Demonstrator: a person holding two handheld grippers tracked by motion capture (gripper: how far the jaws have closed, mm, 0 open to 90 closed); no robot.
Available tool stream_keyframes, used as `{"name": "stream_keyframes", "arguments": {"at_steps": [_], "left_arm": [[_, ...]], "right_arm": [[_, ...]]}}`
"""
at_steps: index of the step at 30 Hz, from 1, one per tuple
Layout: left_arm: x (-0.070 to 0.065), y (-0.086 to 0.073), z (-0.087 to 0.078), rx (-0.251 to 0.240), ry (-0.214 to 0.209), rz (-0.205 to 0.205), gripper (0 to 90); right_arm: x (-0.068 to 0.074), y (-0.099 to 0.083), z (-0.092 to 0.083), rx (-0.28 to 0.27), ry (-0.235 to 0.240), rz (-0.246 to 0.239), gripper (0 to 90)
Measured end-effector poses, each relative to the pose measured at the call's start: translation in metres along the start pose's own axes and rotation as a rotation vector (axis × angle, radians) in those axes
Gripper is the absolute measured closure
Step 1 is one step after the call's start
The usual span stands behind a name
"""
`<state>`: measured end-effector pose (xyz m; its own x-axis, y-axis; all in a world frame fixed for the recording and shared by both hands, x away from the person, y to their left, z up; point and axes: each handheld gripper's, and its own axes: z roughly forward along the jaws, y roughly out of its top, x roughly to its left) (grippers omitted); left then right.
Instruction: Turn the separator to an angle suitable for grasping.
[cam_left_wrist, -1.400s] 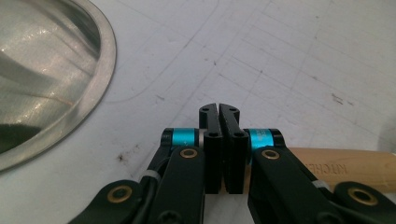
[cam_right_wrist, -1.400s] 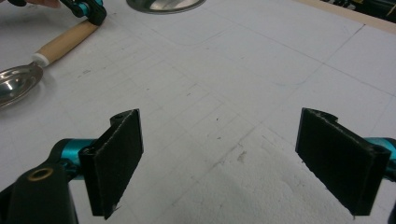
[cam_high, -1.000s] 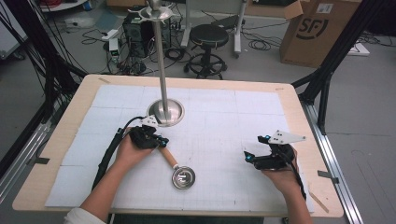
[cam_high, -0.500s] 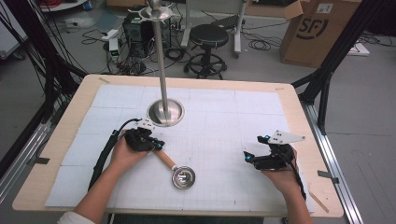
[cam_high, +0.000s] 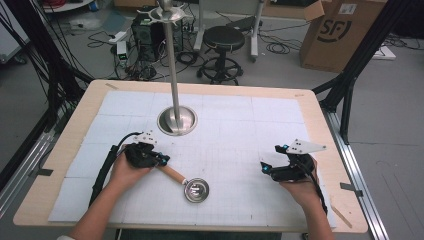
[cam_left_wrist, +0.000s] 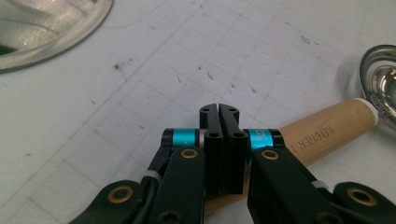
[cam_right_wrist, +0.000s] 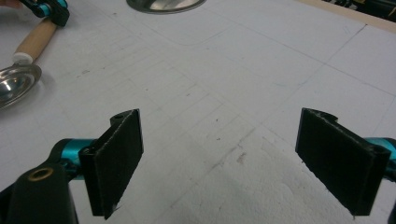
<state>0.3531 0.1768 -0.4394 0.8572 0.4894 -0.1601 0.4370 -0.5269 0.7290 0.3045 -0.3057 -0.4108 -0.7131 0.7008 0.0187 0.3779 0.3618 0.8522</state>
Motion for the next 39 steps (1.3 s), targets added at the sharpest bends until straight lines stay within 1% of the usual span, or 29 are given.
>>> {"name": "stream_keyframes", "arguments": {"at_steps": [1, 5, 7, 9, 13, 16, 18, 20, 23, 25, 28, 31, 34, 36, 39], "left_arm": [[0.0, -0.001, 0.0, -0.005, -0.001, -0.009, 88.6], [0.0, -0.003, 0.0, 0.001, 0.002, -0.007, 88.5], [-0.001, -0.002, 0.0, -0.003, 0.001, 0.004, 88.3], [-0.004, 0.001, -0.002, -0.019, -0.003, 0.018, 87.6], [-0.013, 0.005, -0.01, -0.06, -0.036, 0.05, 86.5], [-0.022, 0.006, -0.011, -0.07, -0.075, 0.08, 86.6], [-0.027, 0.007, -0.01, -0.059, -0.101, 0.104, 86.7], [-0.035, 0.009, -0.008, -0.052, -0.137, 0.131, 86.7], [-0.044, 0.011, -0.005, -0.037, -0.172, 0.165, 87.2], [-0.05, 0.013, -0.001, -0.041, -0.186, 0.175, 87.4], [-0.057, 0.014, 0.003, -0.022, -0.186, 0.211, 89.1], [-0.061, 0.014, 0.007, 0.0, -0.213, 0.227, 89.7], [-0.063, 0.014, 0.009, 0.01, -0.252, 0.239, 89.7], [-0.064, 0.014, 0.011, 0.013, -0.267, 0.24, 89.7], [-0.065, 0.013, 0.015, 0.044, -0.263, 0.25, 89.7]], "right_arm": [[0.0, 0.0, 0.001, 0.001, 0.0, -0.002, 13.7], [0.0, 0.0, 0.002, 0.005, 0.003, -0.002, 13.7], [0.0, 0.0, 0.003, 0.006, 0.004, -0.004, 13.7], [0.0, 0.0, 0.003, 0.008, 0.004, -0.004, 13.7], [-0.001, 0.0, 0.002, 0.006, 0.001, 0.0, 13.7], [-0.001, 0.0, 0.002, 0.009, 0.001, -0.001, 13.7], [0.0, 0.0, 0.003, 0.011, 0.002, -0.003, 13.7], [0.0, 0.0, 0.003, 0.015, 0.002, -0.006, 13.7], [-0.001, 0.0, 0.001, 0.009, -0.002, -0.006, 13.7], [-0.001, 0.0, 0.001, 0.008, -0.001, -0.004, 13.7], [-0.001, 0.0, 0.001, 0.01, -0.001, -0.004, 13.7], [0.0, 0.0, 0.001, 0.011, 0.0, -0.006, 13.7], [-0.001, 0.0, 0.001, 0.007, -0.003, -0.005, 13.7], [-0.002, 0.0, 0.0, 0.005, -0.001, -0.001, 13.7], [-0.001, 0.0, 0.001, 0.009, 0.001, -0.004, 13.7]]}}
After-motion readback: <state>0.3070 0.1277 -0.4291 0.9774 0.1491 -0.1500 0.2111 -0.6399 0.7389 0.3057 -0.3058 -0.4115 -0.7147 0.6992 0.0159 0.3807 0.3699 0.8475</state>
